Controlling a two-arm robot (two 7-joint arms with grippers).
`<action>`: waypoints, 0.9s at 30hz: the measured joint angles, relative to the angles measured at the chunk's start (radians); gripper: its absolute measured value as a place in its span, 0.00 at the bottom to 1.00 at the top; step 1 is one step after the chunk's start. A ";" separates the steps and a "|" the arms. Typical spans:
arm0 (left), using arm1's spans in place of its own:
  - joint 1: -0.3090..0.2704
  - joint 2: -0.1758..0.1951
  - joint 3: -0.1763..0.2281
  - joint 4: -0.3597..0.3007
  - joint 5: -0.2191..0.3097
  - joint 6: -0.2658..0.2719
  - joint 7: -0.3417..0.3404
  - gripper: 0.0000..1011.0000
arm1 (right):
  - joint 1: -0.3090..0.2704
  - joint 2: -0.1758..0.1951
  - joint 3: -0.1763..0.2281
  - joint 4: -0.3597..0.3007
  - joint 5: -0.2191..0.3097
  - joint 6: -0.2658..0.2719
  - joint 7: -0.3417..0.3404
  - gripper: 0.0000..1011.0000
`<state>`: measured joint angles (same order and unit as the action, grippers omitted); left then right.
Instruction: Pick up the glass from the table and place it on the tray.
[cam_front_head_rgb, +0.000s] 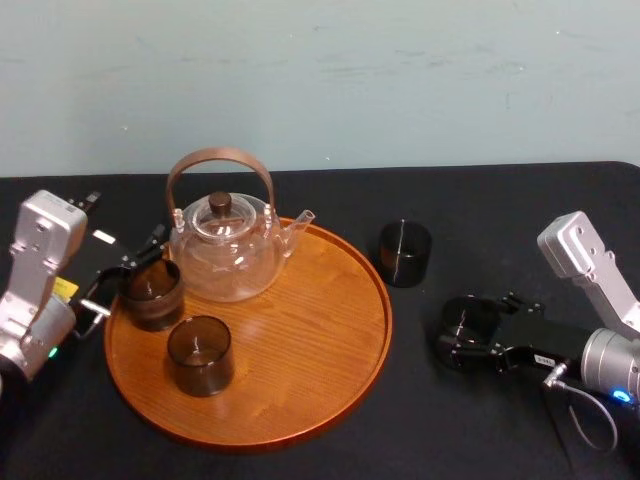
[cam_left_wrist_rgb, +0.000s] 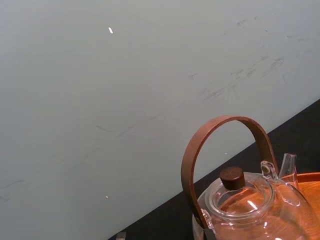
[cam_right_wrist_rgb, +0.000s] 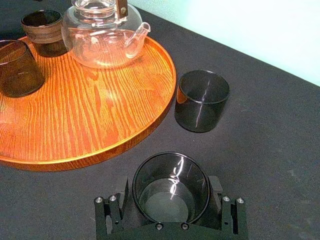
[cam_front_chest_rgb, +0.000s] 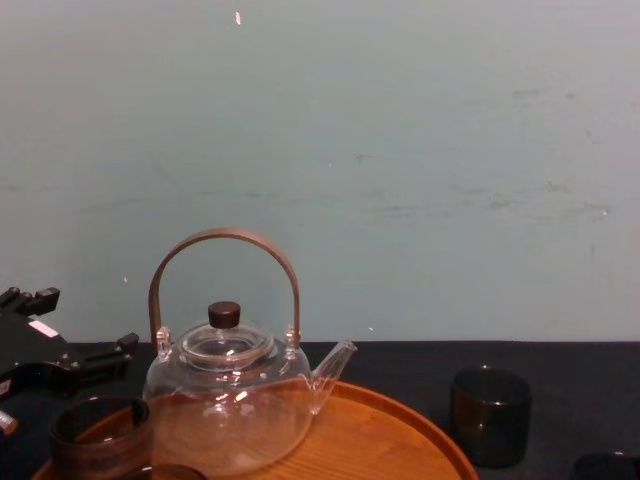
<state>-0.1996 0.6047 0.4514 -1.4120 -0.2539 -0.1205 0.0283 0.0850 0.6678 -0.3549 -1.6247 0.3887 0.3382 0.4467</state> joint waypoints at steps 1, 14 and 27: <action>0.000 0.000 0.000 0.000 0.000 0.000 0.000 0.99 | 0.000 0.000 0.000 0.000 0.000 0.000 0.000 0.99; 0.000 0.000 0.000 0.000 0.000 0.000 0.000 0.99 | -0.001 0.000 0.001 0.000 0.003 -0.001 0.001 0.89; 0.000 0.000 0.000 0.000 0.000 0.000 0.000 0.99 | -0.004 0.006 0.008 -0.006 0.017 -0.011 0.017 0.89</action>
<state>-0.1995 0.6047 0.4514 -1.4120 -0.2539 -0.1206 0.0283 0.0811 0.6741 -0.3469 -1.6310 0.4055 0.3274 0.4637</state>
